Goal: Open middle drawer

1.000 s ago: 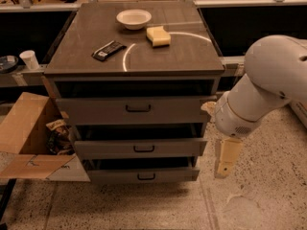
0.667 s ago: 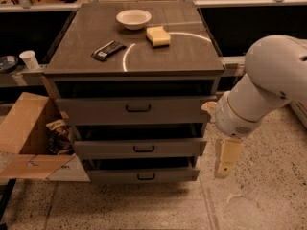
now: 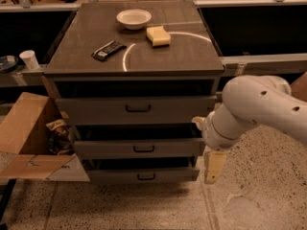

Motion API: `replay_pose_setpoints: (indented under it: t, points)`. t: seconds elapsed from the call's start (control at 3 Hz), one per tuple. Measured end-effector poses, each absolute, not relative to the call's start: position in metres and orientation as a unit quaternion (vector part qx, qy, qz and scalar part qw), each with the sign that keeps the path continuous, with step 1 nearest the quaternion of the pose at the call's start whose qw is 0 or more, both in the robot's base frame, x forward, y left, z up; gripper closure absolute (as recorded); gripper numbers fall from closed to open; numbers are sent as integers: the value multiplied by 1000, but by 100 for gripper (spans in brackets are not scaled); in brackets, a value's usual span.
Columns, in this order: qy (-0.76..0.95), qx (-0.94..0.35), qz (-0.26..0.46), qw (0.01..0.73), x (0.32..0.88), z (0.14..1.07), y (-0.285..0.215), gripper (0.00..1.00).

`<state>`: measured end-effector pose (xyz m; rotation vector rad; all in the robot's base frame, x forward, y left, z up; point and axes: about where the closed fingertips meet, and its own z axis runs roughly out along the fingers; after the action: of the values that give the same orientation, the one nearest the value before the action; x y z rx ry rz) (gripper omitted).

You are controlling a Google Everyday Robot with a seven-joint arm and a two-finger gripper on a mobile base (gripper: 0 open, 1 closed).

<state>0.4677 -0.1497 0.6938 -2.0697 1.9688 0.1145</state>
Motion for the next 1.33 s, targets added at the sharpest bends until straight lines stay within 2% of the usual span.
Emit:
replay_pose_setpoints:
  t: [0.33,1.0,1.33]
  points:
    - [668,-726,60,153,487,628,-144,0]
    - [657,-729,118,152,518,554,-112,0]
    - [657,-729,118,151,519,553,-112,0]
